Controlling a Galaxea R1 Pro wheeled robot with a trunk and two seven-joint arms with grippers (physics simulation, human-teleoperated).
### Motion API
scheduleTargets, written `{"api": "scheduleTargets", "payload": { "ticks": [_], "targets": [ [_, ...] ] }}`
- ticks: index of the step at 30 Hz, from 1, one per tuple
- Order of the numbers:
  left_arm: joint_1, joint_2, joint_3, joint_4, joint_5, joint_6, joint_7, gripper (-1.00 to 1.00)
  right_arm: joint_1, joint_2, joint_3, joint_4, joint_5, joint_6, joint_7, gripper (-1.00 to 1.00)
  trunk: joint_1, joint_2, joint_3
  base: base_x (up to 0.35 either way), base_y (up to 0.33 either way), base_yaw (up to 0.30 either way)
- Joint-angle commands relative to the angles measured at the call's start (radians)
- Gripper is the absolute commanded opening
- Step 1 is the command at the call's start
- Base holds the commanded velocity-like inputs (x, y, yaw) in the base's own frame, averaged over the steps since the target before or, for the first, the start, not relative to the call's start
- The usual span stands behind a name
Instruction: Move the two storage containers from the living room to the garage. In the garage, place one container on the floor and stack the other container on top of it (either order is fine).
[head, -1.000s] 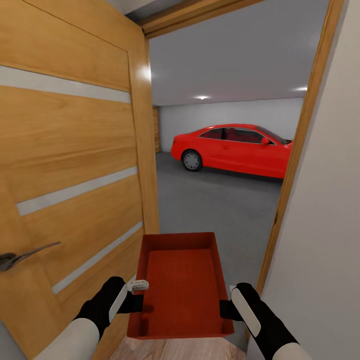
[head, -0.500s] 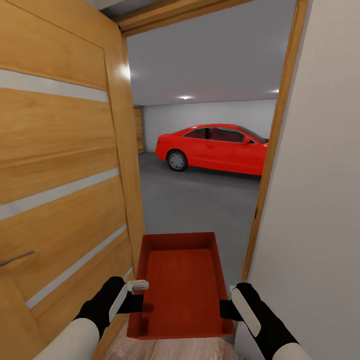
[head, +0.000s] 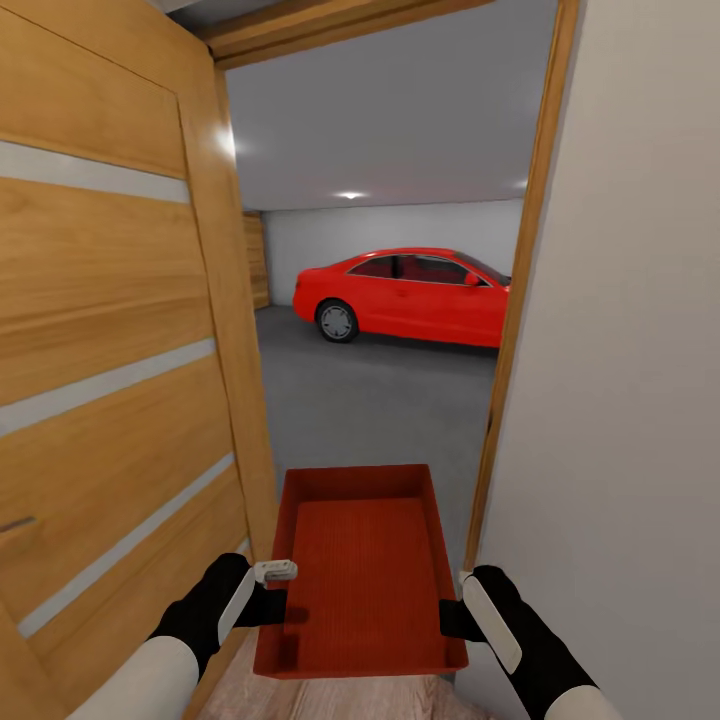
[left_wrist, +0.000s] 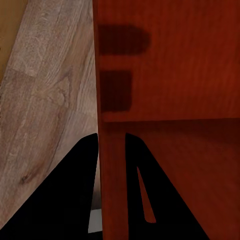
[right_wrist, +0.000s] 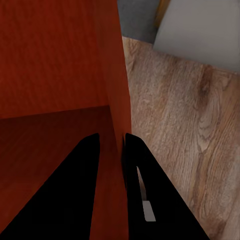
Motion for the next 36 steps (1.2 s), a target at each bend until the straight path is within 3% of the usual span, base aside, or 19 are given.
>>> {"api": "scheduleTargets", "payload": {
  "ticks": [1,16,36],
  "targets": [
    [-0.001,0.000,0.002,-0.002,0.016,0.004,0.004,-1.00,-0.001,0.000,0.000,-0.001,-0.026,-0.005,-0.007,-1.00,0.000,-0.001,-0.002,0.018,0.112,-0.002],
    [-0.001,0.000,0.001,-0.002,0.016,0.004,0.004,-1.00,-0.001,0.000,0.000,-0.001,-0.026,-0.005,-0.007,-1.00,0.000,-0.001,-0.002,0.068,0.154,-0.018],
    [-0.001,0.000,0.002,-0.002,0.016,0.004,0.004,-1.00,-0.001,0.000,0.000,-0.001,-0.026,-0.005,-0.007,-1.00,0.000,-0.001,-0.002,0.000,0.001,-0.264]
  ]
}}
